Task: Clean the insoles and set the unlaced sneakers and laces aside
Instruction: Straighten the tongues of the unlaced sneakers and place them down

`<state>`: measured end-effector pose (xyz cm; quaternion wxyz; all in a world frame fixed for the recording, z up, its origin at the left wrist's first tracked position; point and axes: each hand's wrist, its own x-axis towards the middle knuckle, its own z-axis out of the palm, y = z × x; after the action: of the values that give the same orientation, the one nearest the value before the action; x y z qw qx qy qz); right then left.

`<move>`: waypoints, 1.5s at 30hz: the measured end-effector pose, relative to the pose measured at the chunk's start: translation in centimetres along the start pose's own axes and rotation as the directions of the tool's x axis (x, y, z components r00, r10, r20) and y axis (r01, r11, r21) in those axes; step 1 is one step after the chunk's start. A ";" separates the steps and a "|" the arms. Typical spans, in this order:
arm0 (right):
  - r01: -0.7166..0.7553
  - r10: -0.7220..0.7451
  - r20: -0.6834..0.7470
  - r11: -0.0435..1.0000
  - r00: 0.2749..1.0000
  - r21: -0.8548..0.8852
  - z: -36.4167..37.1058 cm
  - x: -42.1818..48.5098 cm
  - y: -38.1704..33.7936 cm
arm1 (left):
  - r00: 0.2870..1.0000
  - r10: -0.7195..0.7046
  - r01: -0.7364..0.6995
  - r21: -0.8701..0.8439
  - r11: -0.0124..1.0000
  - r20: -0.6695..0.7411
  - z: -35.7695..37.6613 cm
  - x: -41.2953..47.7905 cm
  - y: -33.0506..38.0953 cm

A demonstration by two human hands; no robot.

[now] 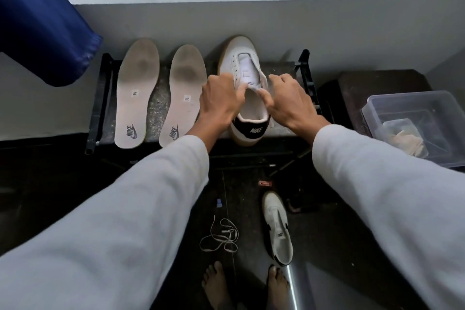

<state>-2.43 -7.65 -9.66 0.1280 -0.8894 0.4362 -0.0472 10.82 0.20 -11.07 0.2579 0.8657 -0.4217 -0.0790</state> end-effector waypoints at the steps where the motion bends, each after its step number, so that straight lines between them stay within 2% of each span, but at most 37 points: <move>1: -0.009 0.009 -0.006 0.999 1.000 0.046 0.1 0.3 -0.2 | 1.000 0.024 -0.024 0.024 0.999 0.004 0.1 0.0 0.0; 6: -0.088 0.098 -0.044 0.979 0.994 0.185 0.6 1.2 -0.9 | 0.999 0.032 -0.031 0.017 0.999 -0.028 -0.2 0.3 0.2; 10: -0.040 0.053 -0.093 0.990 0.994 0.134 0.0 -0.5 -0.9 | 1.000 -0.016 0.015 -0.074 0.997 -0.018 -1.2 -0.9 0.5; 15: 0.047 -0.015 -0.168 0.980 0.986 0.191 -0.6 -6.3 0.7 | 0.997 0.042 -0.053 -0.166 0.985 -0.071 -2.1 -6.6 1.2; 19: 0.055 -0.003 -0.185 0.960 0.983 0.274 -1.6 -13.2 1.8 | 0.994 0.045 -0.068 -0.252 0.965 -0.096 -2.3 -13.5 2.1; 25: -0.001 0.089 -0.195 0.911 0.977 0.413 -2.4 -24.9 3.0 | 0.999 -0.045 0.037 -0.386 0.922 -0.014 -2.8 -24.3 3.8; 29: -0.069 0.173 -0.181 0.878 0.968 0.473 0.4 -31.1 4.2 | 0.996 -0.074 0.084 -0.346 0.934 0.043 -0.6 -31.0 4.0; 32: -0.085 0.194 -0.187 0.877 0.963 0.473 4.1 -34.1 5.4 | 0.976 -0.190 0.213 -0.306 0.928 0.104 2.5 -34.6 3.1; 35: -0.180 0.224 -0.034 0.856 0.974 0.484 8.2 -35.6 7.2 | 0.926 -0.344 0.377 -0.305 0.875 0.158 6.2 -36.5 2.1; 39: -0.305 0.239 0.210 0.869 0.948 0.389 14.4 -36.0 10.0 | 0.828 -0.514 0.560 -0.292 0.776 0.224 13.0 -37.9 -0.3; 41: -0.331 0.243 0.266 0.873 0.933 0.359 17.4 -35.2 11.1 | 0.798 -0.552 0.602 -0.279 0.748 0.240 16.5 -37.9 -1.7; 45: -0.350 0.255 0.321 0.892 0.912 0.285 24.6 -33.1 13.7 | 0.799 -0.548 0.594 -0.181 0.784 0.249 23.3 -37.1 -4.0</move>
<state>-28.49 14.98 -36.11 0.3430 -0.7724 0.5340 0.0238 -18.10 22.00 -36.08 0.2886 0.9020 -0.1472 -0.2853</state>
